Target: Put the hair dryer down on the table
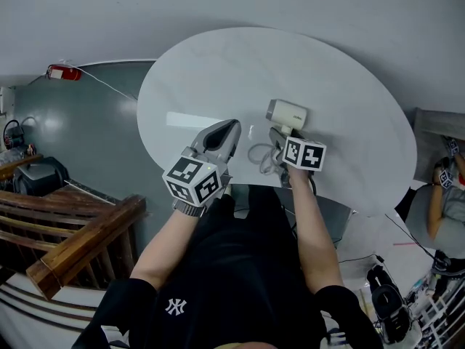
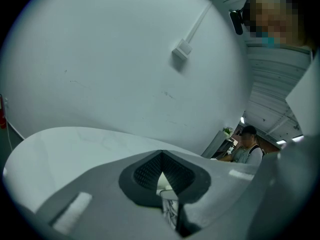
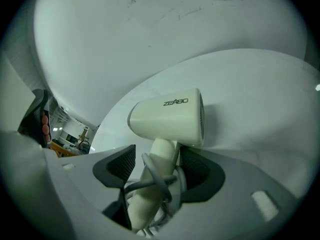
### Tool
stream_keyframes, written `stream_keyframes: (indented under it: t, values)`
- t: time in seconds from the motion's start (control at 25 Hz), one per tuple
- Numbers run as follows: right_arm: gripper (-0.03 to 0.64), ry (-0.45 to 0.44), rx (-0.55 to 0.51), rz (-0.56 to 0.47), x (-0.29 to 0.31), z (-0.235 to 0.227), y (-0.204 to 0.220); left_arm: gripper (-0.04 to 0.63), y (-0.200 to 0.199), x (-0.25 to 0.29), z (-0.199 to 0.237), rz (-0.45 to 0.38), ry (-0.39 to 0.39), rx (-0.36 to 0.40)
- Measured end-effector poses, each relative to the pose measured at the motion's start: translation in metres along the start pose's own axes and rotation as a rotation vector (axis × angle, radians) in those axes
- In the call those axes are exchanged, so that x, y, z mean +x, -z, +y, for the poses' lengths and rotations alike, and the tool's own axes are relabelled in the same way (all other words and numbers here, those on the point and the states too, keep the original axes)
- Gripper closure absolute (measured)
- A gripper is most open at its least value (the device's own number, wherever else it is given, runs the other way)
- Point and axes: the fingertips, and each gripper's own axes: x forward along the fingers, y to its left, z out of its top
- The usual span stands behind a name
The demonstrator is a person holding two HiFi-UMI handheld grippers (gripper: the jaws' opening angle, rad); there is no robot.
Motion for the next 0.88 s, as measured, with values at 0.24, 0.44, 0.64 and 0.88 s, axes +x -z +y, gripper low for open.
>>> stream_keyframes:
  t: [0.24, 0.44, 0.64, 0.88]
  values:
    - [0.311, 0.033, 0.009, -0.034, -0.026, -0.002, 0.001, 0.595, 0.011, -0.003, -0.017, 0.021, 0.059, 0.014]
    - [0.331, 0.071, 0.004, -0.113, -0.059, 0.006, 0.001, 0.595, 0.015, -0.017, -0.031, 0.024, 0.114, 0.028]
    - [0.395, 0.072, -0.034, -0.224, -0.086, 0.033, 0.001, 0.595, 0.016, -0.040, -0.043, 0.017, 0.157, 0.047]
    - [0.522, 0.040, -0.054, -0.392, -0.131, 0.085, -0.001, 0.595, 0.014, -0.082, -0.055, -0.002, 0.195, 0.073]
